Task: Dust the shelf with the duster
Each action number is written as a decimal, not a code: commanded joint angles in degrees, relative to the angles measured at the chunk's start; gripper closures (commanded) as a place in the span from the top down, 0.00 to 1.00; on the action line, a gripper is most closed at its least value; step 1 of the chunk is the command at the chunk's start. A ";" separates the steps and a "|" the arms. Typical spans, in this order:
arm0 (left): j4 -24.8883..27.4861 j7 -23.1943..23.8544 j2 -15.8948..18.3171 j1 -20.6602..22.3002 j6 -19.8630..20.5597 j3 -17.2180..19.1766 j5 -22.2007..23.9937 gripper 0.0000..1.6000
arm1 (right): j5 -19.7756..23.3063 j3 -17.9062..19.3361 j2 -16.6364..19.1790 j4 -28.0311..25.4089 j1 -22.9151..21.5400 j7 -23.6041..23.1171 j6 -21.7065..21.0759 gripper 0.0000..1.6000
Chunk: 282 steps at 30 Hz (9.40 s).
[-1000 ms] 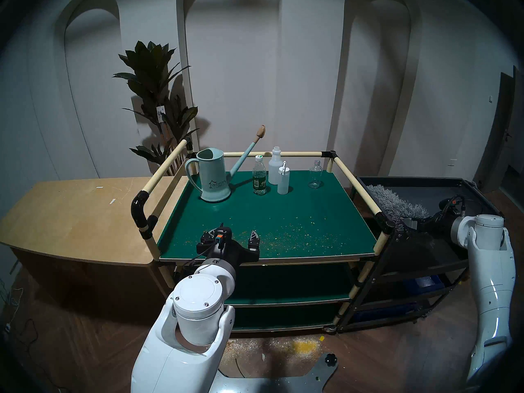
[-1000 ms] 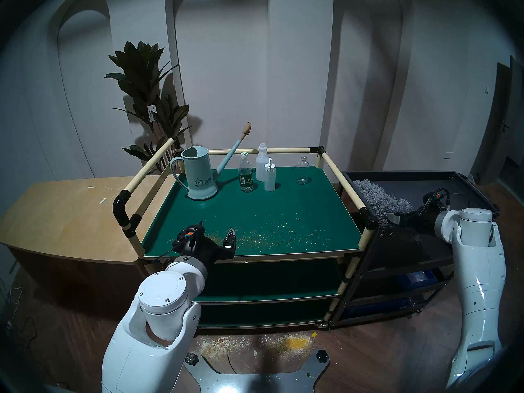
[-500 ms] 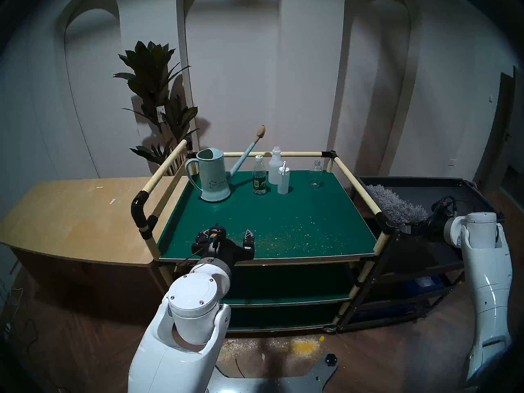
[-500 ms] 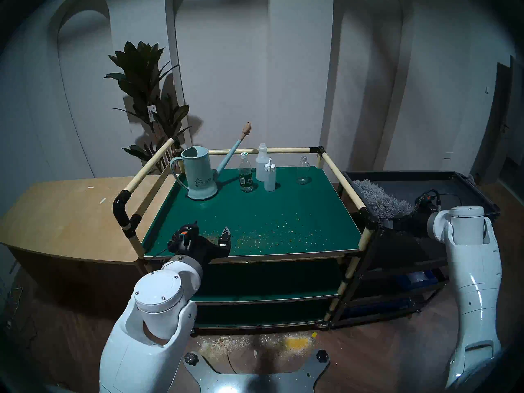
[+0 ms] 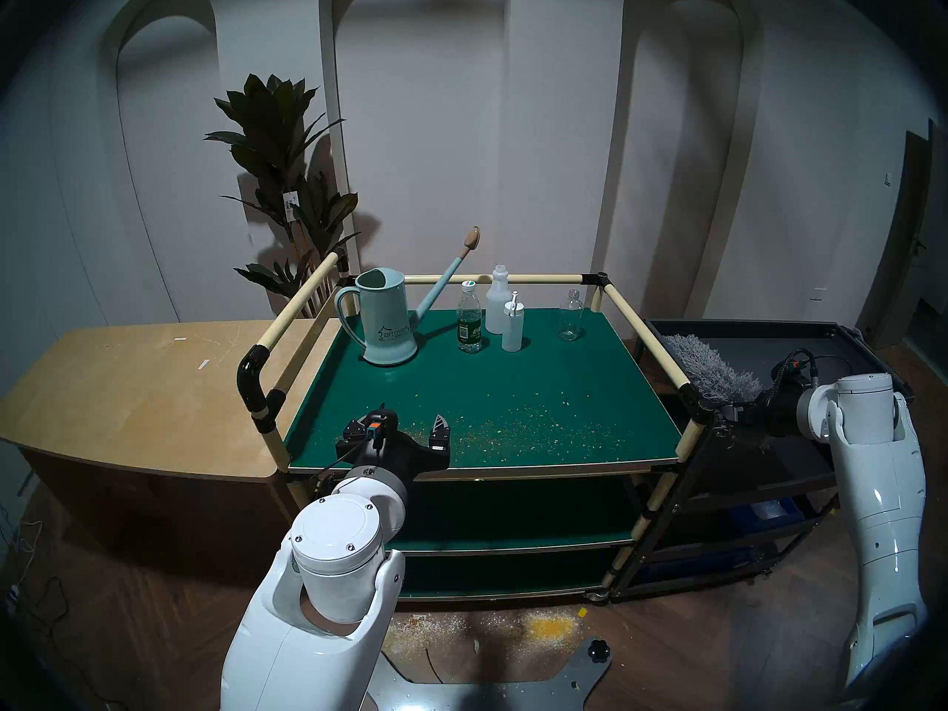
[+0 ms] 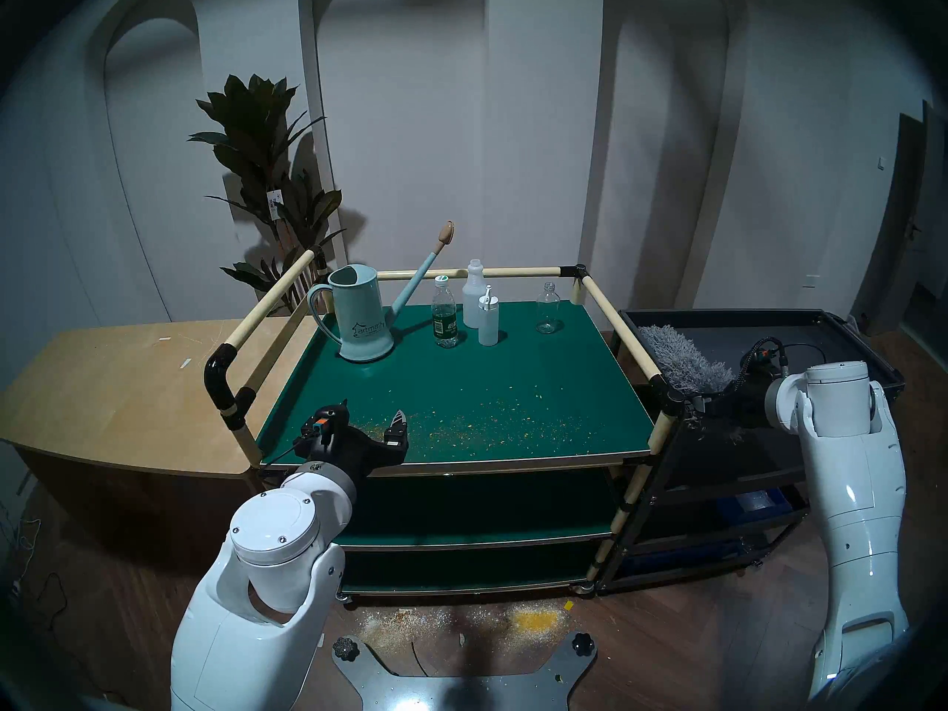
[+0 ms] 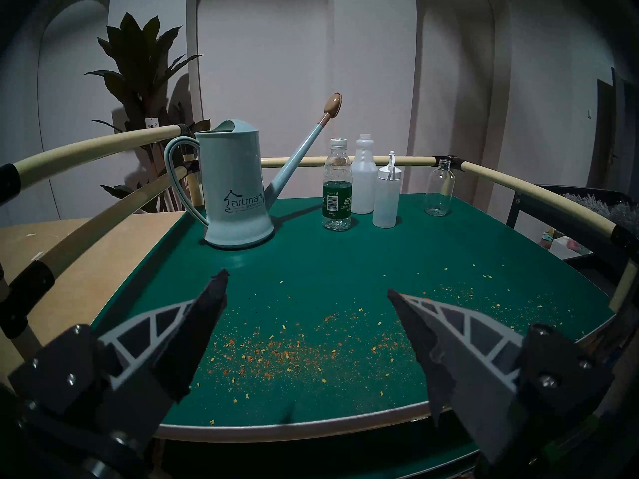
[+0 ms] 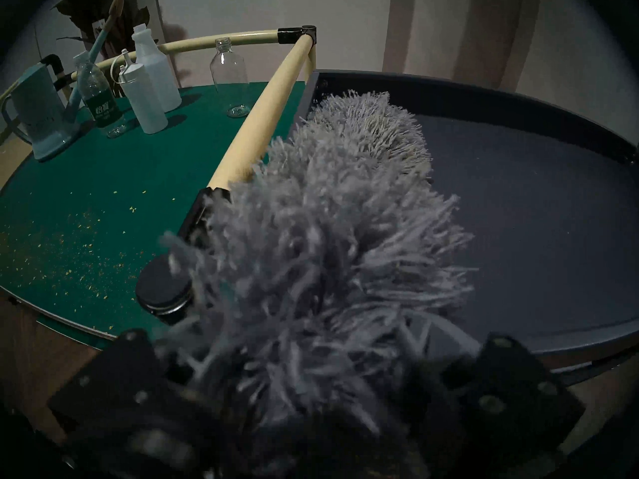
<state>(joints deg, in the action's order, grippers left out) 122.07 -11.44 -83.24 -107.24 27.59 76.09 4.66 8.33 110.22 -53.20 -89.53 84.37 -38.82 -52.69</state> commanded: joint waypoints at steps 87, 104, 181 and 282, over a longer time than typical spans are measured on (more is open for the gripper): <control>1.80 -2.63 -0.52 -2.46 -3.50 7.77 4.48 1.00 | 4.50 -4.53 -9.05 -21.65 5.47 3.44 -2.31 0.00; 2.87 -1.82 0.89 -5.44 -4.76 11.19 7.08 1.00 | -1.08 -10.04 -19.63 -18.55 6.97 20.04 -2.31 0.00; 8.14 -10.44 -3.56 -14.92 -7.46 18.03 8.43 1.00 | -6.10 -32.69 -19.17 0.44 -3.93 18.13 -2.31 0.00; 12.50 -24.32 -16.34 -30.01 -21.00 25.79 11.24 1.00 | -7.57 -68.66 -22.49 9.75 -20.00 8.27 2.27 0.00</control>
<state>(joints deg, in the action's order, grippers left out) 133.52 -35.82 -98.93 -136.53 8.41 101.74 15.69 0.55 47.24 -75.54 -82.11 61.43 -26.81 -50.08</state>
